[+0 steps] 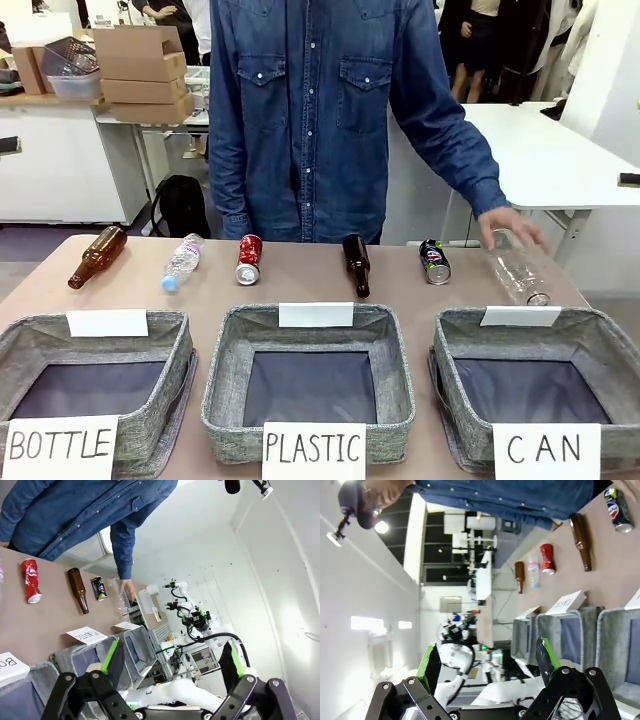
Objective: Sort the can waste into the basket.
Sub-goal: Pick up the can waste from the table and place it in the right Fabric basket.
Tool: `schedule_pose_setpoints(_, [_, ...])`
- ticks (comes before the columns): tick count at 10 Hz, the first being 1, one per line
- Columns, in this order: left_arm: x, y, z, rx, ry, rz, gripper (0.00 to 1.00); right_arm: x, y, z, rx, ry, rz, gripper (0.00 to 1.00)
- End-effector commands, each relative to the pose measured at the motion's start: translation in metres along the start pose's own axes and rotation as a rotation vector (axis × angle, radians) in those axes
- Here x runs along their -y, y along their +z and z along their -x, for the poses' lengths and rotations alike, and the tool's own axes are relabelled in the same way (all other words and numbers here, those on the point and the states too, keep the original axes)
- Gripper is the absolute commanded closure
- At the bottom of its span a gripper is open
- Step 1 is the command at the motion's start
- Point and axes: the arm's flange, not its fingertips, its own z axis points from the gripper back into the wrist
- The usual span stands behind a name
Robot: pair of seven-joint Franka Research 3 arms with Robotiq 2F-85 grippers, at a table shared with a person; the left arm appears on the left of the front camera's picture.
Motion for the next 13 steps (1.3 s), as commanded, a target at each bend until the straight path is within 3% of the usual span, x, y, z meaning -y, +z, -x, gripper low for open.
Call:
schedule_pose_setpoints(1, [0.001,-0.001,-0.001,0.007,-0.017,0.019,0.00,-0.010,-0.015,0.004,0.032,0.209,0.153,0.00])
schedule_pose_setpoints(2, [0.001,-0.001,-0.001,0.007,-0.017,0.019,0.00,-0.014,-0.012,0.004,-0.102,0.299,0.033,0.00])
schedule_pose_setpoints(3, [0.001,-0.001,-0.001,0.007,-0.017,0.019,0.00,-0.008,0.001,0.001,-0.220,0.251,-0.100,0.00])
schedule_pose_setpoints(4, [0.001,-0.001,-0.001,0.007,-0.017,0.019,0.00,0.000,0.006,-0.002,-0.199,0.160,-0.033,0.00])
schedule_pose_setpoints(8, [0.001,-0.001,-0.001,0.007,-0.017,0.019,0.00,0.008,0.018,0.008,-0.202,0.191,-0.030,0.00])
schedule_pose_setpoints(10, [0.001,-0.001,-0.001,0.007,-0.017,0.019,0.00,0.007,0.006,0.001,-0.169,0.166,0.048,0.00])
schedule_pose_setpoints(12, [0.001,-0.001,-0.001,0.007,-0.017,0.019,0.00,0.008,-0.012,-0.009,-0.063,0.128,0.229,0.00])
schedule_pose_setpoints(13, [0.001,-0.001,-0.001,0.007,-0.017,0.019,0.00,0.006,-0.020,-0.011,-0.199,0.198,0.172,0.00])
